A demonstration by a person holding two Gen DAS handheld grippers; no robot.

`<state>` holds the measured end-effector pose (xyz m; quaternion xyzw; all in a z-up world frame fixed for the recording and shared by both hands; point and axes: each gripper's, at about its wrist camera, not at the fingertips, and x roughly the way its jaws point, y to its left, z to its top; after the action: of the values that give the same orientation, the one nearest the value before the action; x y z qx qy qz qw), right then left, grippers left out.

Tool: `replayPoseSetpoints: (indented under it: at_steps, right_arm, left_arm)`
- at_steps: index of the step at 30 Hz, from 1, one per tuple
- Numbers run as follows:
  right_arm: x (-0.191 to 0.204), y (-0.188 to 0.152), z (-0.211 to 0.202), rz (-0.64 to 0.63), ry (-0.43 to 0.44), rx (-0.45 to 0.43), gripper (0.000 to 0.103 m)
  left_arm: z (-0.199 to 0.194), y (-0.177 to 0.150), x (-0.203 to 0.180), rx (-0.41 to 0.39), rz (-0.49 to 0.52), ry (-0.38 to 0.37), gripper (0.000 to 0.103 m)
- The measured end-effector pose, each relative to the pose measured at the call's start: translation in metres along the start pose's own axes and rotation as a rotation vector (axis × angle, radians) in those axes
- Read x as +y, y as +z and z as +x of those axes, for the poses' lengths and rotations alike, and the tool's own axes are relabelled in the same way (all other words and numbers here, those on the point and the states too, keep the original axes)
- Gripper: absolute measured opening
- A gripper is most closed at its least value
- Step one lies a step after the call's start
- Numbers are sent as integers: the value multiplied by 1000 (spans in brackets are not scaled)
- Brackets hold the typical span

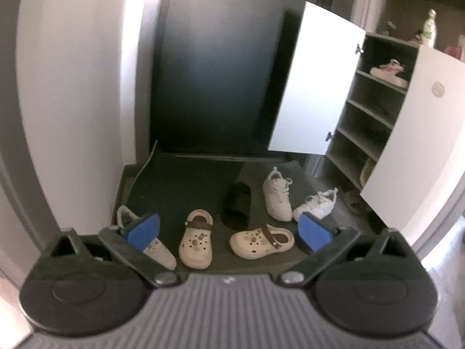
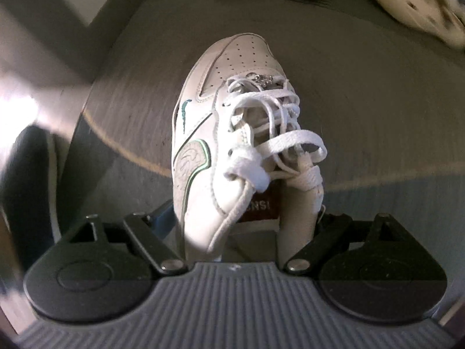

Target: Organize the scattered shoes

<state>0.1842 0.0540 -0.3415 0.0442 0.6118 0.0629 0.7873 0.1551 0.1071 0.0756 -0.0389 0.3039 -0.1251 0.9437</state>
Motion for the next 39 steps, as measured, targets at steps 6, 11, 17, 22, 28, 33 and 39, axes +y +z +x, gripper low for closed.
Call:
replayPoseSetpoints:
  at_steps: [6, 11, 17, 22, 28, 33, 39]
  right_arm:
    - [32, -10, 7, -3, -45, -44, 90]
    - [23, -10, 16, 10, 34, -14, 94]
    - [8, -18, -10, -23, 124, -72, 103]
    - [-24, -17, -56, 129, 161, -85, 103]
    - [-39, -1, -153, 116, 133, -213, 103]
    - [-42, -6, -262, 47, 98, -356, 103]
    - [-59, -30, -359, -26, 63, -513, 103]
  left_arm:
    - [7, 3, 11, 4, -18, 43, 103]
    - [17, 7, 25, 30, -38, 64, 103]
    - [37, 13, 48, 72, -102, 97, 103]
    - [52, 10, 61, 120, -168, 101, 103]
    - [65, -5, 71, 171, -190, 148, 103]
    - [69, -13, 68, 189, -163, 152, 103]
    - [62, -18, 52, 138, -20, 199, 103]
